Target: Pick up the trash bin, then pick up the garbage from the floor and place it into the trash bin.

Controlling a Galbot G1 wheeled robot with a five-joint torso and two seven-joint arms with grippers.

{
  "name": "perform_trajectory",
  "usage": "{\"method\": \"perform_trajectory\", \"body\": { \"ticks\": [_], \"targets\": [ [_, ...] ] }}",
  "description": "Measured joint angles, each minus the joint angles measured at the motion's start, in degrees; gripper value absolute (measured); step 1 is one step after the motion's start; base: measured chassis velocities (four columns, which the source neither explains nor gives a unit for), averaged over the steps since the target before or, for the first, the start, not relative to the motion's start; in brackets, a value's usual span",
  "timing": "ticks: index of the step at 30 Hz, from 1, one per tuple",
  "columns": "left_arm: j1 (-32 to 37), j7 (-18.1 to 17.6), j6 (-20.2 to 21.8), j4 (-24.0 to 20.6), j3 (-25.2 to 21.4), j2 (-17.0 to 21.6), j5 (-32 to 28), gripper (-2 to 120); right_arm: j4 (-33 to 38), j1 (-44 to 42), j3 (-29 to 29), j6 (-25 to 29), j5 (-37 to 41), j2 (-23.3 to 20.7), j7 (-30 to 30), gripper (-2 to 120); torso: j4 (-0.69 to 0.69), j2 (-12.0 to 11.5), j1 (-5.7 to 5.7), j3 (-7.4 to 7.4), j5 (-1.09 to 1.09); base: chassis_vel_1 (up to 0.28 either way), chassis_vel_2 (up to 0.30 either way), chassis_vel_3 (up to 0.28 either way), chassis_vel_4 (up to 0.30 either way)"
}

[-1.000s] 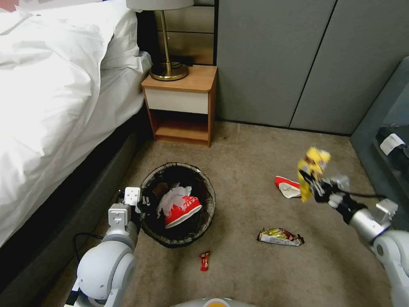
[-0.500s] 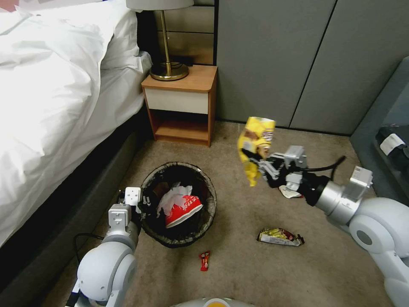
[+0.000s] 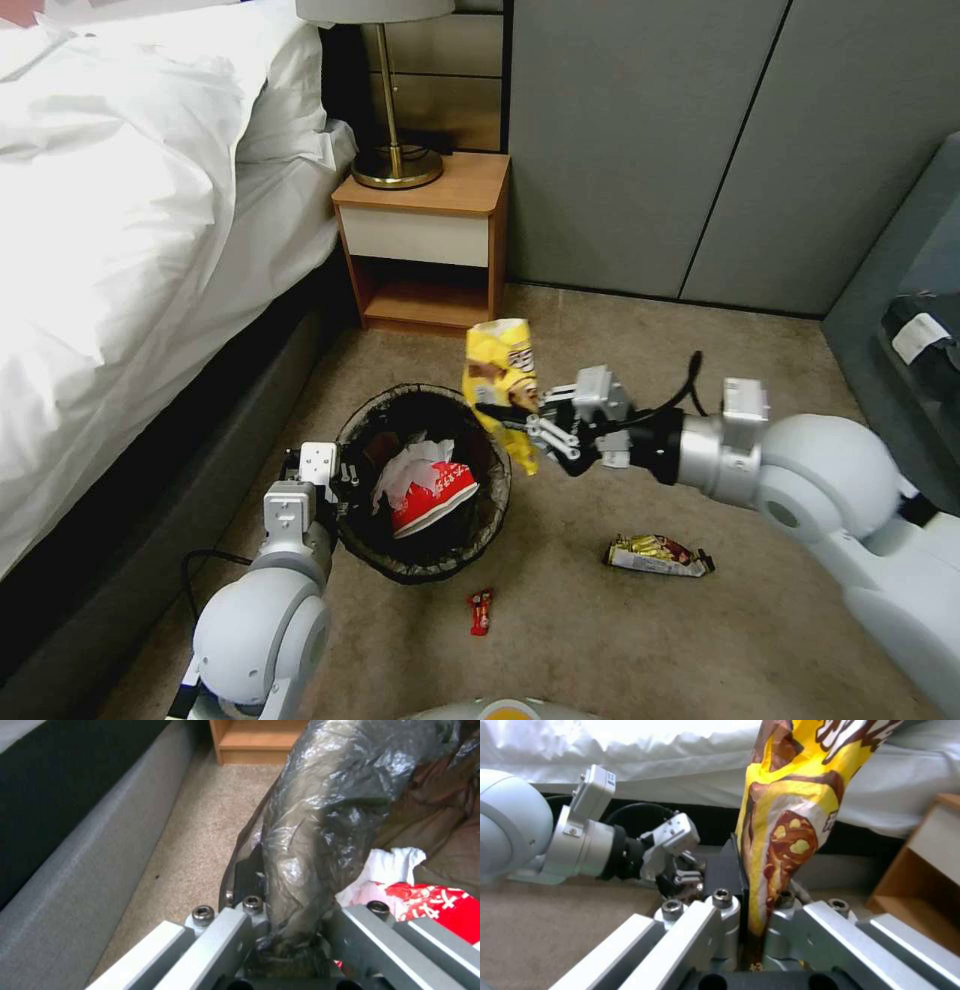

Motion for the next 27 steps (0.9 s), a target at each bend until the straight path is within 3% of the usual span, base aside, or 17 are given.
{"method": "perform_trajectory", "body": {
  "ticks": [3,10,24,27],
  "targets": [
    [-0.1,0.1,-0.1,0.2,0.1,0.0,0.1,0,-3.6,9.7,-11.0,-0.6,0.4,1.4,2.2,0,0.0,0.0,0.0,0.0,-0.02,0.0,0.0,0.0,0.0],
    [0.1,0.2,-0.3,0.2,-0.1,-0.1,0.1,0,-10.3,16.7,-21.3,-1.0,0.0,6.2,5.3,0,0.0,0.0,0.0,0.0,-0.01,0.0,0.0,0.0,0.0],
    [-0.1,0.2,-0.4,0.3,-0.4,0.1,-0.2,0,-17.2,17.7,-26.9,-1.3,0.2,10.3,10.3,0,-0.01,0.0,0.01,0.0,0.0,0.0,0.0,0.0,0.0],
    [-0.1,0.2,-0.4,0.3,-0.5,0.2,-0.3,0,-18.0,17.1,-26.8,-1.2,-0.9,10.6,10.7,6,-0.01,0.0,0.0,0.0,0.0,0.0,0.0,0.0,0.0]
  ]
}}
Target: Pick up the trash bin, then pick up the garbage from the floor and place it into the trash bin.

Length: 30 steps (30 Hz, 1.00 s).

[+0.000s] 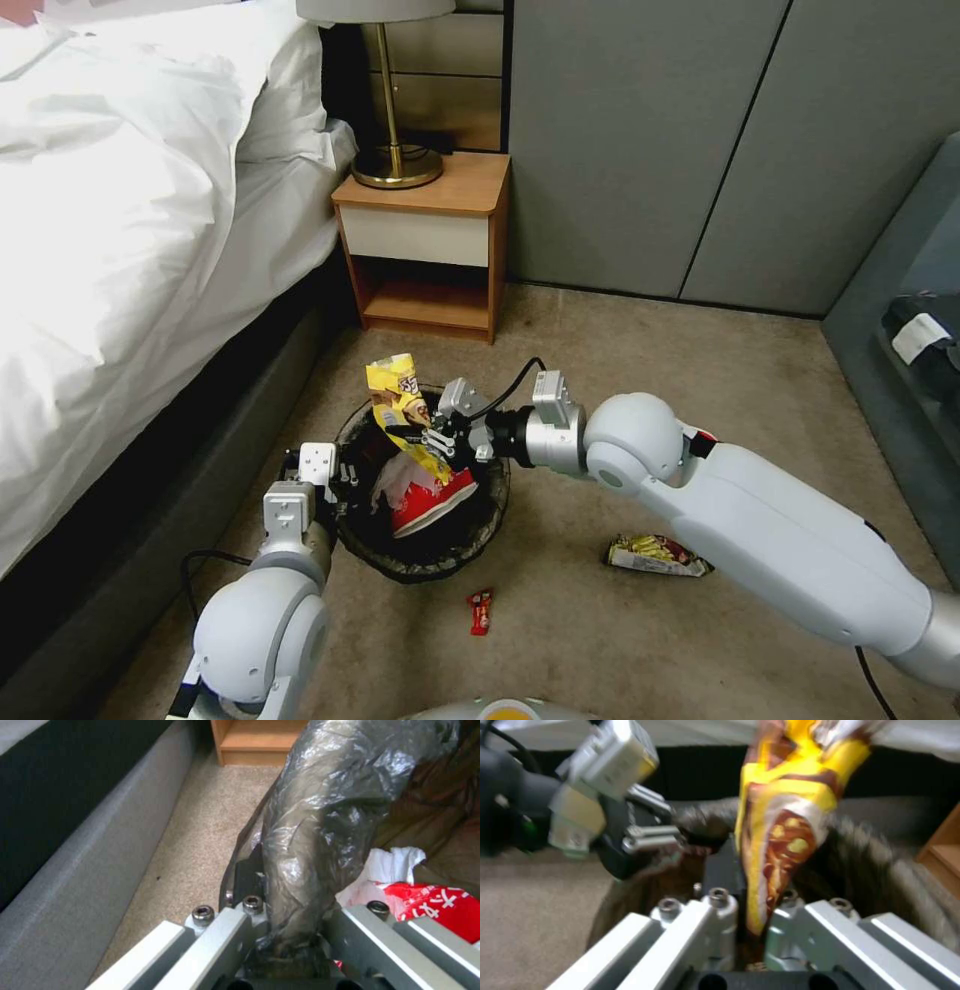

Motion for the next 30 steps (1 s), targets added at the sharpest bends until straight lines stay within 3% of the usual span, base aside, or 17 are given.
{"method": "perform_trajectory", "body": {
  "ticks": [24,30],
  "targets": [
    [0.2,0.0,0.0,-0.3,-0.3,0.1,-0.3,0,1.3,-5.1,3.2,0.8,-2.9,-0.4,0.5,96,0.0,0.0,0.0,-0.01,0.0,0.0,0.0,0.0,0.0],
    [0.0,0.0,0.0,-0.3,-0.6,0.1,-0.4,0,4.2,-7.0,7.5,1.0,-2.5,-0.6,0.6,100,0.01,0.0,0.0,-0.01,0.0,0.0,0.0,0.0,0.0]
  ]
}}
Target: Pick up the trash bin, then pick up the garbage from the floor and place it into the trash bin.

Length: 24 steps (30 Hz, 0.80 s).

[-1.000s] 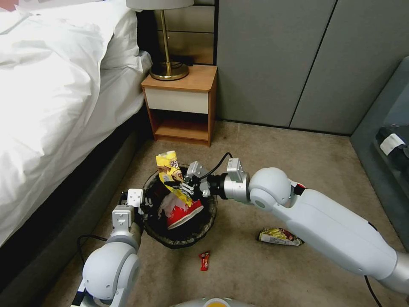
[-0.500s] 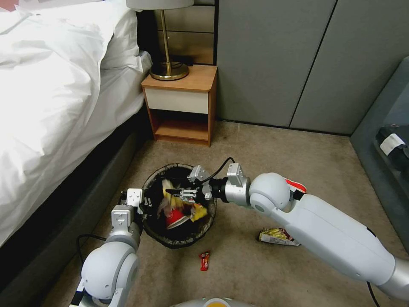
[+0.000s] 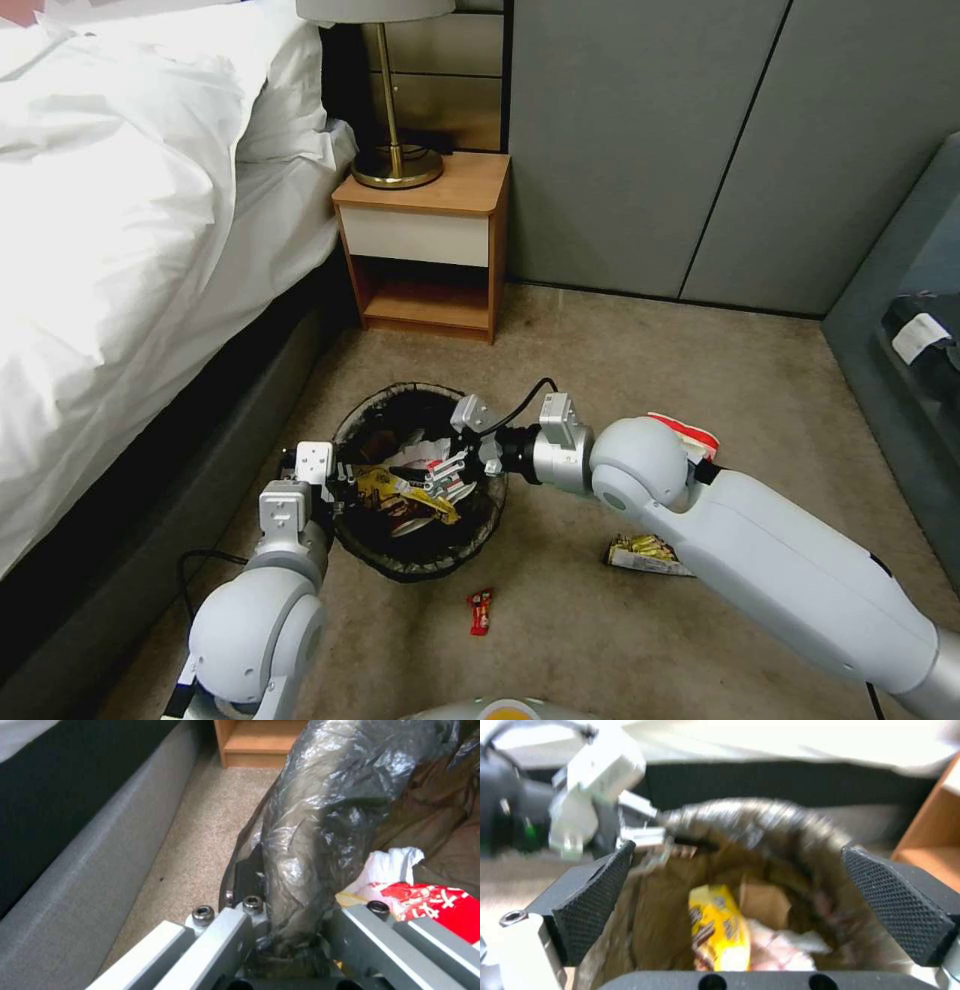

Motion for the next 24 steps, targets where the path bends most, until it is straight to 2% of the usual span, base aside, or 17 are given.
{"method": "perform_trajectory", "body": {
  "ticks": [2,3,5,6,8,9,11,12,15,16,19,20,23,24],
  "targets": [
    [-0.1,0.0,0.0,0.1,-0.2,0.1,-0.1,0,2.3,-1.6,4.6,-0.1,0.8,-1.1,-0.1,100,-0.01,0.0,0.0,0.0,-0.01,0.0,0.0,0.0,0.0],
    [-0.1,0.0,0.0,0.1,-0.2,0.1,-0.1,0,2.3,-1.6,4.6,-0.1,0.8,-1.1,-0.1,100,-0.01,0.0,0.0,0.0,-0.01,0.0,0.0,0.0,0.0],
    [-0.1,0.0,0.0,0.2,-0.2,0.2,-0.2,0,4.6,-4.0,10.0,0.0,1.7,-3.1,-0.5,100,-0.01,0.0,0.0,0.0,0.0,0.0,0.0,0.0,0.0],
    [-0.1,0.0,0.0,0.2,-0.2,0.2,-0.2,0,4.6,-4.0,10.0,0.0,1.7,-3.1,-0.5,100,-0.01,0.0,0.0,0.0,0.0,0.0,0.0,0.0,0.0],
    [-0.1,0.0,-0.1,0.5,-0.2,0.2,-0.2,0,6.5,-6.9,14.8,0.6,2.8,-5.8,-0.7,100,-0.02,0.0,0.0,0.0,0.0,0.0,0.0,0.0,0.0],
    [-0.1,0.0,-0.1,0.5,-0.2,0.2,-0.2,0,6.5,-6.9,14.8,0.6,2.8,-5.8,-0.7,100,-0.02,0.0,0.0,0.0,0.0,0.0,0.0,0.0,0.0],
    [-0.2,0.0,-0.1,0.7,-0.1,0.2,-0.1,0,7.5,-10.8,19.9,1.7,3.5,-8.2,-0.6,100,0.0,0.0,0.0,0.0,0.0,0.0,0.0,0.0,0.0],
    [-0.2,0.0,-0.1,0.7,-0.1,0.2,-0.1,0,7.5,-10.8,19.9,1.7,3.5,-8.2,-0.6,100,0.0,0.0,0.0,0.0,0.0,0.0,0.0,0.0,0.0],
    [-0.4,0.0,-0.1,0.8,0.1,0.0,-0.1,0,7.6,-17.3,29.2,3.0,2.9,-9.9,-0.8,100,-0.02,0.0,0.0,0.0,0.0,0.0,0.0,0.0,0.0],
    [-0.4,0.0,-0.1,0.8,0.1,0.0,-0.1,0,7.6,-17.3,29.2,3.0,2.9,-9.9,-0.8,100,-0.02,0.0,0.0,0.0,0.0,0.0,0.0,0.0,0.0],
    [-0.4,0.0,-0.1,0.7,0.0,0.1,-0.2,0,6.3,-22.0,37.6,4.8,0.4,-8.5,-1.5,100,-0.01,0.0,0.0,0.0,0.0,0.0,0.0,0.0,0.0],
    [-0.4,0.0,-0.1,0.7,0.0,0.1,-0.2,0,6.3,-22.0,37.6,4.8,0.4,-8.5,-1.5,100,-0.01,0.0,0.0,0.0,0.0,0.0,0.0,0.0,0.0],
    [-0.2,0.0,-0.1,0.7,-0.3,0.2,-0.2,0,4.8,-27.0,45.7,5.5,-1.6,-4.3,-1.2,100,-0.01,0.0,0.0,0.0,0.01,0.0,0.0,0.0,0.0],
    [-0.2,0.0,-0.1,0.7,-0.3,0.2,-0.2,0,4.8,-27.0,45.7,5.5,-1.6,-4.3,-1.2,100,-0.01,0.0,0.0,0.0,0.01,0.0,0.0,0.0,0.0]
  ]
}}
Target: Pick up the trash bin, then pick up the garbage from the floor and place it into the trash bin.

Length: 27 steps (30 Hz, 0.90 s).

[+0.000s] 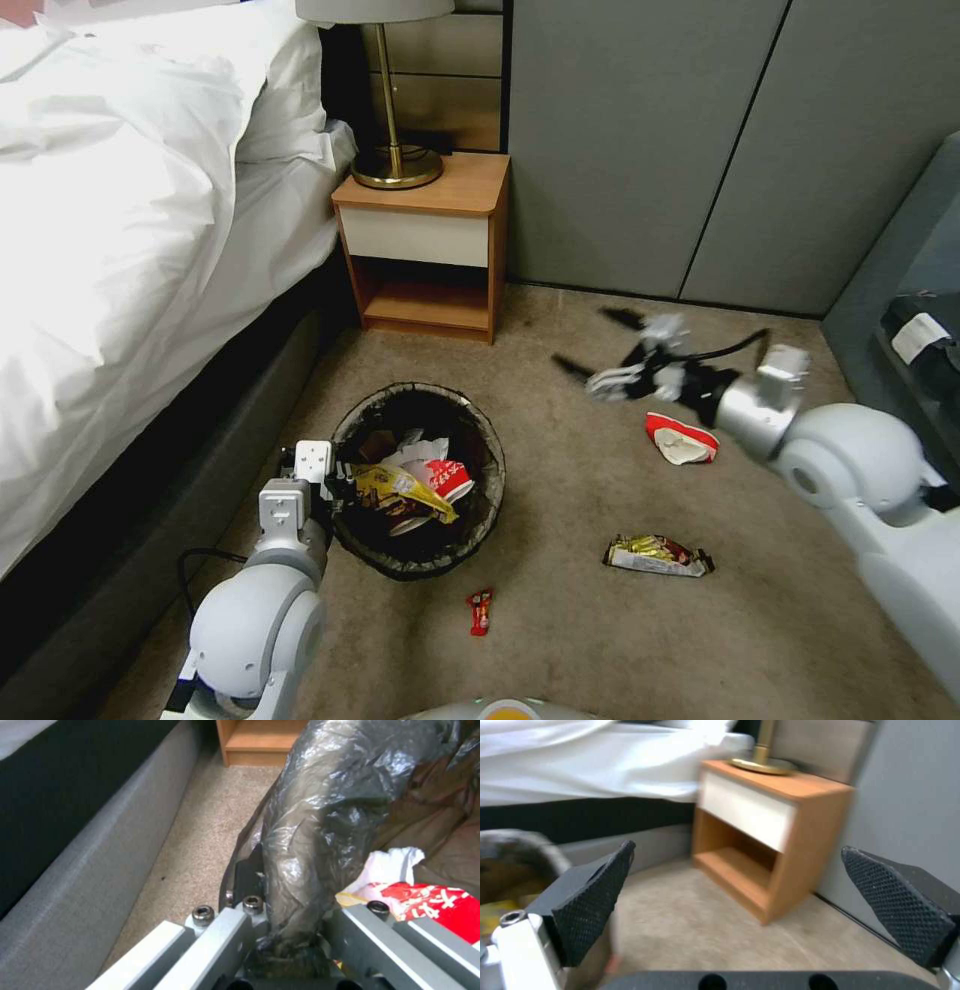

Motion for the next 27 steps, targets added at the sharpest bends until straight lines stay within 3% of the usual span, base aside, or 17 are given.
{"method": "perform_trajectory", "body": {
  "ticks": [7,11,17,21,27],
  "targets": [
    [0.1,0.1,0.0,0.0,-0.1,0.1,-0.1,0,-0.9,-11.9,11.1,3.3,-5.6,10.1,-1.5,100,-0.01,0.0,0.0,0.0,-0.01,0.0,0.0,0.0,0.0],
    [0.2,0.1,0.0,0.0,-0.1,0.3,-0.2,0,-2.6,-16.4,13.8,5.9,-7.6,13.7,-2.8,100,-0.02,0.0,0.0,0.0,-0.02,0.0,0.0,0.0,0.0],
    [0.3,0.1,0.0,-0.2,-0.1,0.5,-0.2,0,-6.7,-17.9,12.9,7.0,-9.8,13.7,-3.3,100,0.0,0.0,0.0,0.0,-0.01,0.0,0.0,0.0,0.0],
    [0.6,0.0,0.0,-0.5,-0.1,0.5,-0.2,0,-10.2,-16.5,9.8,6.0,-12.3,11.3,-2.6,100,0.0,0.0,0.0,0.0,-0.02,0.0,0.0,0.0,0.0],
    [0.9,-0.1,-0.1,-0.6,-0.1,0.4,0.0,0,-15.5,-13.2,1.0,1.9,-13.1,7.5,-1.0,100,0.01,0.0,0.0,0.0,-0.02,0.0,0.0,0.0,0.0]
  ]
}}
